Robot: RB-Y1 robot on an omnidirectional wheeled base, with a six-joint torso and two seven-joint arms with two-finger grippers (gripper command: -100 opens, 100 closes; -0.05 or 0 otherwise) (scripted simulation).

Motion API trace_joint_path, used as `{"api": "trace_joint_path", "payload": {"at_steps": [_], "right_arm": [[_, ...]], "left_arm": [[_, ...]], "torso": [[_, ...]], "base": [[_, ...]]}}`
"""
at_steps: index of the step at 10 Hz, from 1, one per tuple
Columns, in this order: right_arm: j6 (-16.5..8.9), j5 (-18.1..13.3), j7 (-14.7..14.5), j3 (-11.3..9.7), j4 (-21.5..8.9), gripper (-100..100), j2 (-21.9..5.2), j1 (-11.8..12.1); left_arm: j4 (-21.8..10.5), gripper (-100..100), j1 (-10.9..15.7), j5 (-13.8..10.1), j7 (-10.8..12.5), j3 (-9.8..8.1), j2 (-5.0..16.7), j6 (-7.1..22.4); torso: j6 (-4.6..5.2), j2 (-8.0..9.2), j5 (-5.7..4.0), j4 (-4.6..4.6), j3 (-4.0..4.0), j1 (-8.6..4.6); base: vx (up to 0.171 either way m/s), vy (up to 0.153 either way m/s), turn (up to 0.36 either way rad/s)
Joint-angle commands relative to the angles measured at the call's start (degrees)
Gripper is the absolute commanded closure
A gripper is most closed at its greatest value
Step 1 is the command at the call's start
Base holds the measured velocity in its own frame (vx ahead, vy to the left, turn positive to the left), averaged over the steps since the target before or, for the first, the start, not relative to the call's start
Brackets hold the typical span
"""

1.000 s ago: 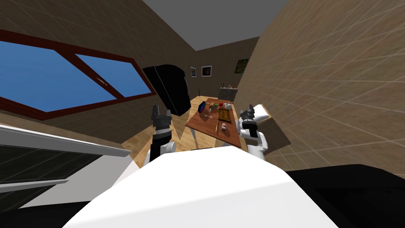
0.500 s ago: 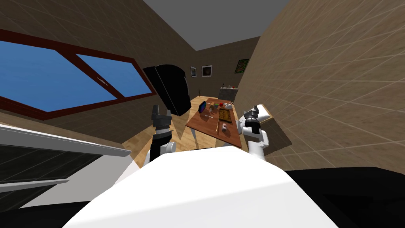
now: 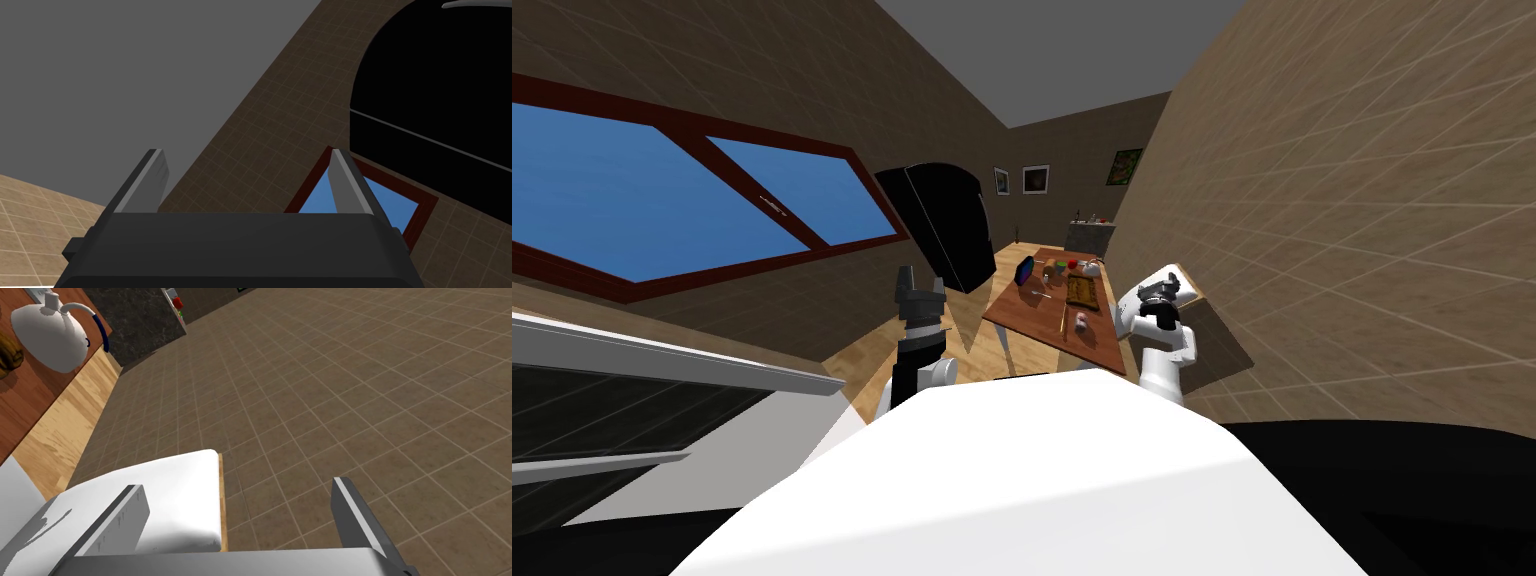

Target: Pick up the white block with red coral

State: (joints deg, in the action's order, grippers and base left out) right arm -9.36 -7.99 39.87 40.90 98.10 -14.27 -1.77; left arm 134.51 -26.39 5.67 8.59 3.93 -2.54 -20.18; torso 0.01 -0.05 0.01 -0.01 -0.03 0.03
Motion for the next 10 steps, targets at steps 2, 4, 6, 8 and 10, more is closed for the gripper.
{"api": "trace_joint_path", "payload": {"at_steps": [2, 4, 6, 8, 10], "right_arm": [[-4.7, -0.4, 4.1, 3.8, -3.1, -100, -0.5, -3.1], [-8.2, -0.6, 6.6, 6.4, -5.2, -100, -0.8, -5.1], [-9.4, -0.6, 6.6, 6.7, -6.6, -100, -0.8, -5.6], [-12.7, -0.9, 9.1, 9.3, -9.4, -100, -1.2, -7.9], [-15.9, -1.2, 11.5, 11.9, -12.4, -100, -1.6, -10.3]], "left_arm": [[0.0, 0, 0.0, 0.0, 0.0, 0.00, 0.0, 0.0], [0.0, 0, 0.0, 0.0, 0.0, 0.00, 0.0, 0.0], [0.0, 0, 0.0, 0.0, 0.0, 0.00, 0.0, 0.0], [0.0, 0, 0.0, 0.0, 0.0, 0.00, 0.0, 0.0], [0.0, 0, 0.0, 0.0, 0.0, 0.00, 0.0, 0.0]], "torso": [[0.02, 0.02, 0.00, 0.00, 0.01, 0.00], [0.01, 0.02, 0.00, 0.00, 0.01, 0.01], [0.00, 0.01, -0.01, 0.00, 0.00, -0.01], [0.01, 0.02, 0.00, 0.00, 0.01, -0.01], [0.01, 0.01, 0.00, 0.00, 0.01, -0.01]], "base": [[0.007, 0.014, 0.006], [0.007, 0.014, 0.007], [0.004, 0.008, 0.001], [0.005, 0.012, 0.005], [0.007, 0.012, 0.004]]}}
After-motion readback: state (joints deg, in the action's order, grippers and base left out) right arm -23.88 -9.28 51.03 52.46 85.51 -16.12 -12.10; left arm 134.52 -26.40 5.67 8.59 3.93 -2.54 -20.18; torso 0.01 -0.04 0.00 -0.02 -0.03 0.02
